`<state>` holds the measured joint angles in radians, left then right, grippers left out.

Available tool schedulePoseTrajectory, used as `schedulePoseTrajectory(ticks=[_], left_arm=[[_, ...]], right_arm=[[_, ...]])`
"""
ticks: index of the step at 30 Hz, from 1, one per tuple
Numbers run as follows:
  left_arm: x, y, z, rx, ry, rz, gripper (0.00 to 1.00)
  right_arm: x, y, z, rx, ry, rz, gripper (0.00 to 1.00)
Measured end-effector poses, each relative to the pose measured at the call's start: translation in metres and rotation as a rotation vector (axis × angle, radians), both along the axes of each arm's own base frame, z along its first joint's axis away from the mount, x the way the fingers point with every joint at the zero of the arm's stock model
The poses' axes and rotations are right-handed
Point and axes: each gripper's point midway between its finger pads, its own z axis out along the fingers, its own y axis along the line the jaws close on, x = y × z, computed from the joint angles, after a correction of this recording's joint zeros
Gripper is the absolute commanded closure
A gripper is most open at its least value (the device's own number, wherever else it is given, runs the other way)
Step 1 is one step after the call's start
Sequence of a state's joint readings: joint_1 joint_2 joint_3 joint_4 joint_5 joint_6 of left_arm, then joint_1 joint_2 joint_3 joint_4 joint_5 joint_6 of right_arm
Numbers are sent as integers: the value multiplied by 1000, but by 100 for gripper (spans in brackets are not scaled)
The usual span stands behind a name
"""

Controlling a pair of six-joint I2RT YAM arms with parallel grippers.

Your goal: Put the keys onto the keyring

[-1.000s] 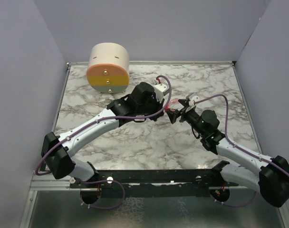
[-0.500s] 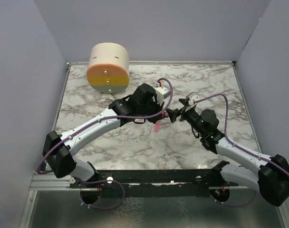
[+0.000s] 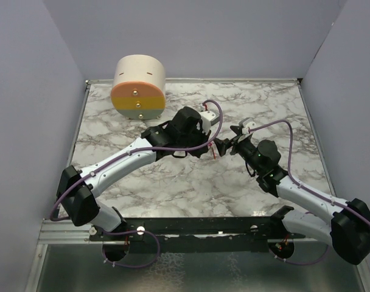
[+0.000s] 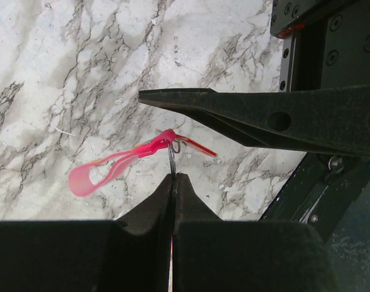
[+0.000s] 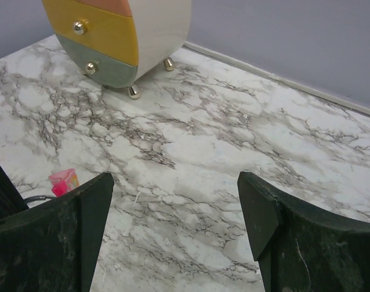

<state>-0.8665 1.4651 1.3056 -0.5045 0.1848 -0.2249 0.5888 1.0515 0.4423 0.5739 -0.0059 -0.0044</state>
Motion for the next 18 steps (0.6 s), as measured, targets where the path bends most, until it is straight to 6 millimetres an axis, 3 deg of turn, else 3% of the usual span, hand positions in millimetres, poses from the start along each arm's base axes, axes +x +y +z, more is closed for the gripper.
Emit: schedulePoseTrajectory(ticks=[10, 18], left_arm=[[12, -8, 7, 1, -29, 7, 100], [23, -9, 23, -9, -75, 42, 100]], right_arm=[[-6, -8, 21, 32, -46, -20, 15], [-2, -10, 0, 8, 30, -46, 14]])
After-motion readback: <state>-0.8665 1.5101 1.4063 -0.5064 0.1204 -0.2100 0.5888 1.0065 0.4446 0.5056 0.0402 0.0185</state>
